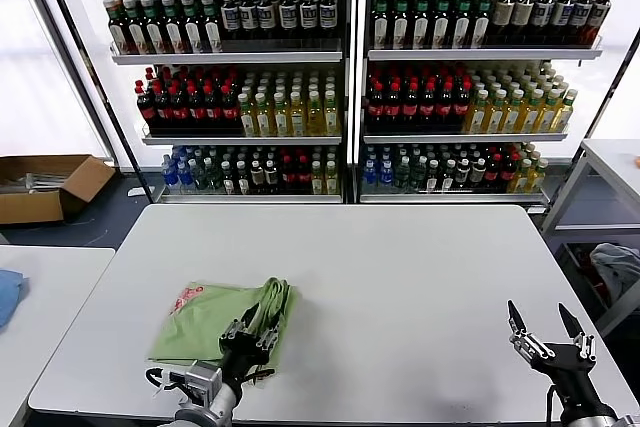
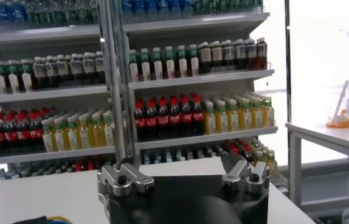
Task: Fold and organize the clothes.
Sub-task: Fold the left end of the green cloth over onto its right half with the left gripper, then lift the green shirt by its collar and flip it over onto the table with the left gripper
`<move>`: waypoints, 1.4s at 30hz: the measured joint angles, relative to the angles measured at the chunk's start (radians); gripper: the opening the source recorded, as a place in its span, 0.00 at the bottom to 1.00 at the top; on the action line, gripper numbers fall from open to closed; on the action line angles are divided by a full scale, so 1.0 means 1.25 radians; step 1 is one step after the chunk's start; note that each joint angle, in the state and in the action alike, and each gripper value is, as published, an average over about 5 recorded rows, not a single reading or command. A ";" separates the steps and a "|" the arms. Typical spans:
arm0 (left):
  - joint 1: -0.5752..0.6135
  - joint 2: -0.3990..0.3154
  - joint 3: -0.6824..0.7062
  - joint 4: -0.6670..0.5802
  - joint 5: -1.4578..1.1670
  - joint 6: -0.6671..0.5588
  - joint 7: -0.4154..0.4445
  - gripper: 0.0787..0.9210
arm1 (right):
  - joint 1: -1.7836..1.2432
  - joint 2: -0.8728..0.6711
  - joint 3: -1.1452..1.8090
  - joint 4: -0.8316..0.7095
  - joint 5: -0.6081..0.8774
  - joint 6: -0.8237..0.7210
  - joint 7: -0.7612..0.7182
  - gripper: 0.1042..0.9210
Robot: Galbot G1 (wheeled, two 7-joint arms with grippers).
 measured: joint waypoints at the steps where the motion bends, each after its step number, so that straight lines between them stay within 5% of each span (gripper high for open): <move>1: 0.000 -0.001 -0.001 -0.008 -0.012 0.001 -0.006 0.53 | 0.000 0.001 -0.001 0.002 0.000 0.000 0.000 0.88; 13: -0.013 0.047 -0.187 -0.020 -0.198 0.028 -0.021 0.87 | -0.013 0.013 -0.010 0.011 -0.003 0.004 -0.004 0.88; 23: -0.023 0.087 -0.314 0.105 -0.264 0.053 0.024 0.88 | -0.012 0.013 -0.013 0.022 -0.004 0.002 -0.004 0.88; 42: -0.057 0.084 -0.316 0.272 -0.296 0.052 0.129 0.86 | -0.036 0.018 0.004 0.036 0.005 0.002 -0.005 0.88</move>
